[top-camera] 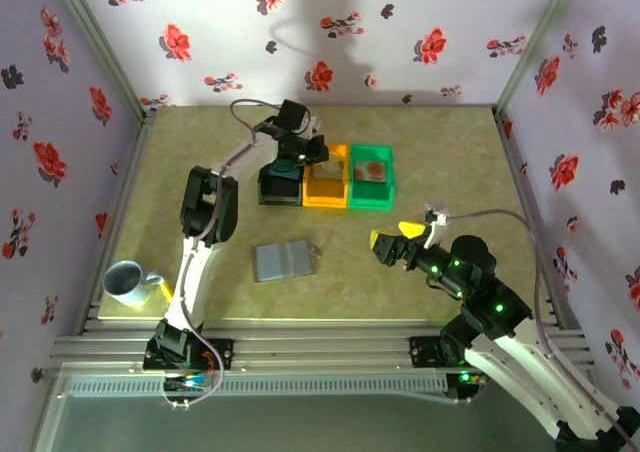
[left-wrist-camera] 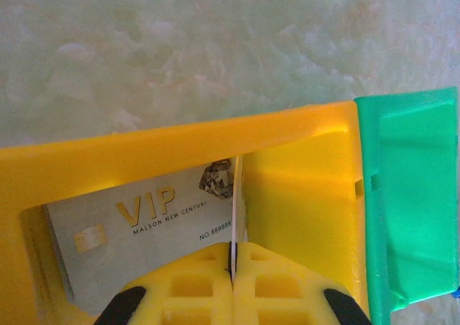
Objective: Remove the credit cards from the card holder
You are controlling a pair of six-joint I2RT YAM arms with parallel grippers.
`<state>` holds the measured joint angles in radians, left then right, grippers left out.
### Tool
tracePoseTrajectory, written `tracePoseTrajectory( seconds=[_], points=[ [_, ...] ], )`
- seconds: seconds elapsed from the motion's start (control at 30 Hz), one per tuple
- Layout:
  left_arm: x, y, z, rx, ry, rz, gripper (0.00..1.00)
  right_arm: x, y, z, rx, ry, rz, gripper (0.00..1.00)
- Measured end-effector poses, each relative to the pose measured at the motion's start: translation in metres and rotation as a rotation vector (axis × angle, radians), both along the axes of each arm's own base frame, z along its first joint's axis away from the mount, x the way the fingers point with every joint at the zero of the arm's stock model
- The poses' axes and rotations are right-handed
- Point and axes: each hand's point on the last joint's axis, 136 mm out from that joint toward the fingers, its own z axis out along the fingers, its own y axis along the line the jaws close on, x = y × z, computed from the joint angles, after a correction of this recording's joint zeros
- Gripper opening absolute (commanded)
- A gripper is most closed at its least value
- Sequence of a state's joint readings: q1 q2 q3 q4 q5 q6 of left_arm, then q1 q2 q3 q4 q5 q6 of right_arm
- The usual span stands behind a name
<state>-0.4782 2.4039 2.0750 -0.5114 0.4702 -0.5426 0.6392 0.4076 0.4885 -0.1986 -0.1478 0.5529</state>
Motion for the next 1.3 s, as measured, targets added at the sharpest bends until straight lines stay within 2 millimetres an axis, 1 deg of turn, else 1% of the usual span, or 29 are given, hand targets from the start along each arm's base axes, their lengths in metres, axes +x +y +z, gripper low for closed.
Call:
tracePoseTrajectory(
  seconds=[0.17,0.23,0.3,0.43,0.5,0.6,0.77,0.9,1.03,1.13,1.23,1.3],
  points=[
    [-0.001,-0.002,0.001,0.000,-0.002,-0.004,0.13,0.000,0.002,-0.001,-0.002,0.005,0.008,0.99],
    [-0.001,-0.002,0.002,0.000,-0.002,-0.006,0.18,0.000,0.002,-0.001,-0.001,0.004,0.010,0.99],
    [-0.002,-0.004,0.003,0.000,-0.003,-0.011,0.26,0.000,0.003,-0.001,-0.001,0.005,0.010,0.99],
    [-0.007,-0.006,0.001,0.015,0.005,-0.021,0.31,0.000,0.003,-0.001,0.000,0.004,0.013,0.99],
    [-0.009,-0.008,0.000,0.020,0.008,-0.027,0.35,0.000,0.003,-0.001,0.001,0.004,0.014,0.99],
    [-0.008,-0.009,0.003,0.025,0.003,-0.031,0.40,0.000,0.003,-0.001,0.001,0.004,0.014,0.99],
    [-0.005,-0.007,0.009,0.037,-0.007,-0.025,0.43,0.000,0.003,-0.001,0.001,0.004,0.016,0.99],
    [-0.002,-0.005,0.015,0.054,-0.018,-0.015,0.47,0.000,0.003,0.000,0.002,0.004,0.018,0.99],
    [-0.002,-0.003,0.019,0.066,-0.024,-0.012,0.48,-0.001,0.004,0.000,0.003,0.004,0.022,0.99],
    [-0.001,-0.001,0.020,0.080,-0.027,-0.011,0.51,-0.002,0.005,0.000,0.004,0.005,0.027,0.99],
    [0.000,0.000,0.026,0.089,-0.037,-0.011,0.53,-0.002,0.005,0.000,0.004,0.005,0.029,0.99],
    [0.002,0.000,0.033,0.090,-0.050,-0.010,0.54,-0.002,0.005,0.000,0.005,0.005,0.031,0.99]
  ],
)
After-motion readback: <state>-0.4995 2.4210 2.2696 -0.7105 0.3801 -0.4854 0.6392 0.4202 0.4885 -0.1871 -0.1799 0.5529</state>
